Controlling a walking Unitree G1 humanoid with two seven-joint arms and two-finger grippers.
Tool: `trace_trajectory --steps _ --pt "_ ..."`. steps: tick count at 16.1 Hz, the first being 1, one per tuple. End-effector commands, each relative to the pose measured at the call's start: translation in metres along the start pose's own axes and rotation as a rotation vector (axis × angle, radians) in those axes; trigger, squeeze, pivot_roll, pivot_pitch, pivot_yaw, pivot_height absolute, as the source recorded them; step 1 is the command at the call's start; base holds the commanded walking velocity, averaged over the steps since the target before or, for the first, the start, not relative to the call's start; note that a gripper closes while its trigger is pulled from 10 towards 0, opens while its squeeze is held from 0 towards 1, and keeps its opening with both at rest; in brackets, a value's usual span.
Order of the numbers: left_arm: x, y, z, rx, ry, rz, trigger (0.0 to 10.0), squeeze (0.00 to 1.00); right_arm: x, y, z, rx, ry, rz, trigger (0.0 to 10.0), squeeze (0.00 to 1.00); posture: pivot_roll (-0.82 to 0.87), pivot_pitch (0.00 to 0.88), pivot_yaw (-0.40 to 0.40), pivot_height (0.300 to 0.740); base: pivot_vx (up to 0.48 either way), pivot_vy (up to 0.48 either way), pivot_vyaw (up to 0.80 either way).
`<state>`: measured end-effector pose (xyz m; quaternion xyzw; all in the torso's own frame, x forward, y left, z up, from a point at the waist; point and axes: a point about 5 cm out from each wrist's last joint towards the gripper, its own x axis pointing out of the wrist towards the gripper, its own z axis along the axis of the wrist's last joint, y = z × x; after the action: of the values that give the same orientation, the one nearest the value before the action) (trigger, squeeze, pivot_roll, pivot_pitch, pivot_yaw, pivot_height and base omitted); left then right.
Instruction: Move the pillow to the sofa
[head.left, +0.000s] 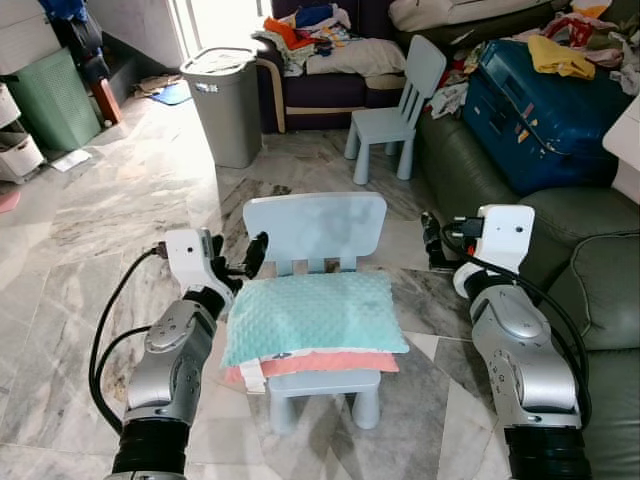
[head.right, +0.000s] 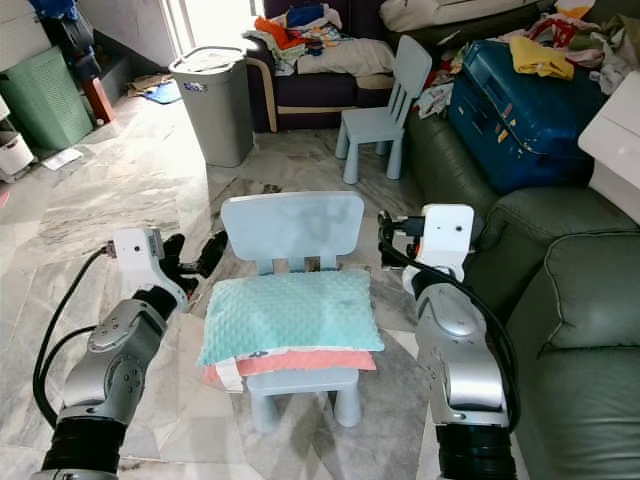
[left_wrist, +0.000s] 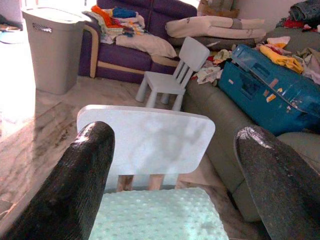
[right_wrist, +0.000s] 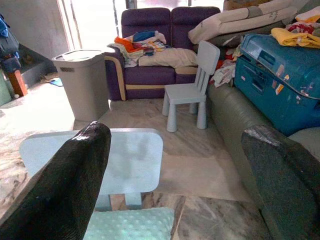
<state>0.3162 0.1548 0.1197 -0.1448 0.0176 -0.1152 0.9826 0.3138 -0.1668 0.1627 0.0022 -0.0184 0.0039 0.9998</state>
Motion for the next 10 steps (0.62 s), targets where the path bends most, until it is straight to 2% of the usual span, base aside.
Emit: trace_trajectory --steps 1,10 --pt "-0.002 0.0016 0.0005 -0.007 0.002 0.0 10.0 0.0 0.0006 0.0018 0.0038 -0.004 -0.02 0.004 10.0 0.0 -0.09 0.0 0.03 0.74 0.0 0.0 0.0" --pt "-0.003 0.0012 0.0 -0.01 0.003 -0.007 10.0 0.0 0.0001 0.0019 0.0033 -0.003 -0.017 0.004 10.0 0.0 -0.09 0.0 0.03 0.74 0.298 0.0 0.0"
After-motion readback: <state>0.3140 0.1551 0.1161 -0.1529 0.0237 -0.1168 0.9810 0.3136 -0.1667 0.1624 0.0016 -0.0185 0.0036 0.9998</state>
